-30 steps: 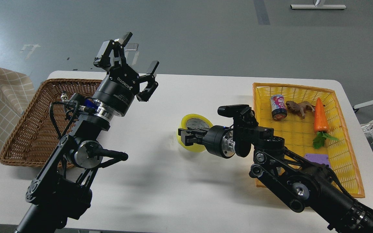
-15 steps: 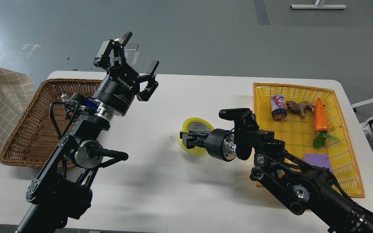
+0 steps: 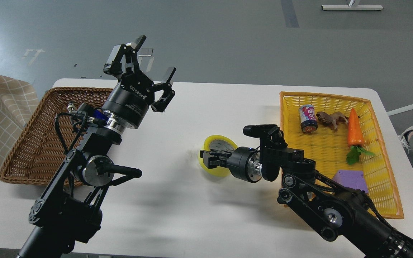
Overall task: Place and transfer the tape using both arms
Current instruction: 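Set the tape roll on the table, release, and withdraw right gripper, then move the left gripper over the tape roll on the table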
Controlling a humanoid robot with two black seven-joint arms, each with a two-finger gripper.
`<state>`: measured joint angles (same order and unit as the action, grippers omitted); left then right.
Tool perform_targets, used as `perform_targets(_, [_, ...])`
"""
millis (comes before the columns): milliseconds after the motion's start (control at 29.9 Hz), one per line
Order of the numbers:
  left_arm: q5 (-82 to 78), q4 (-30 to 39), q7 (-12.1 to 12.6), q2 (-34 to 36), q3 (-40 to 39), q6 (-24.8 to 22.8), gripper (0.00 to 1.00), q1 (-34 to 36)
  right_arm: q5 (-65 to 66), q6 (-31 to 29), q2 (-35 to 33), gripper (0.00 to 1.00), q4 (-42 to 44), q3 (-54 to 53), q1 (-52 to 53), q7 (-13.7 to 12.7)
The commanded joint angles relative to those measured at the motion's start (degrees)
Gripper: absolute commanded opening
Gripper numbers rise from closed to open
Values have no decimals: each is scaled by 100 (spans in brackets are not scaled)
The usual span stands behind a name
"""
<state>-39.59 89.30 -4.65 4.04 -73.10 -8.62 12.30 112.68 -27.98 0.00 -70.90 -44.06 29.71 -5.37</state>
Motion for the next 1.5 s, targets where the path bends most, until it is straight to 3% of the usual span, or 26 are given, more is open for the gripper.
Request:
perform_targets(0, [-5, 0, -1, 1, -3, 0, 100, 0, 0, -2, 0, 53, 41, -7, 0, 9])
perform_targets(167, [-5, 0, 8, 1, -3, -9, 100, 0, -87, 178, 0, 56, 24, 2, 0, 53])
perform_targets(267, [-5, 0, 8, 1, 6, -9, 100, 0, -176, 415, 0, 70, 15, -33, 35, 62])
perform_targets(368, [4, 0, 8, 1, 6, -9, 100, 0, -176, 941, 0, 97, 6, -208, 79, 62])
perform_targets(401, [4, 0, 16, 1, 6, 9, 100, 0, -176, 1161, 0, 99, 6, -287, 87, 62])
perform_targets(702, [30, -18, 87, 10, -38, 202, 100, 70, -211, 1383, 0, 100, -521, -1219, 8, 9])
perform_targets(869, [30, -62, 201, 124, -12, 246, 100, 237, -359, 1392, 0, 100, -1653, -2078, -413, 53])
perform_targets(935, [30, -106, 192, 124, -20, 246, 100, 369, -754, 1383, 0, 100, -1742, -2352, -457, 53])
perform_targets(1069, [-5, -132, 148, 89, -12, 194, 100, 501, -3078, 1339, 0, 100, -1752, -2976, -510, 62])
perform_targets(1203, [-22, -88, 105, 62, -20, 185, 100, 571, -4226, 1330, 0, 100, -1760, -3319, -466, 62])
perform_targets(1370, [-58, -53, -202, 36, -12, 185, 100, 580, -5263, 1207, 0, 100, -1892, -3698, -457, 62])
perform_targets(1437, [-58, 0, -562, -25, -12, 185, 100, 598, -5930, 1067, 0, 100, -2041, -3759, -431, 71])
perform_targets(1470, [-49, 0, -616, -34, -20, 185, 100, 615, -6028, 1066, 0, 100, -2068, -3759, -414, 71])
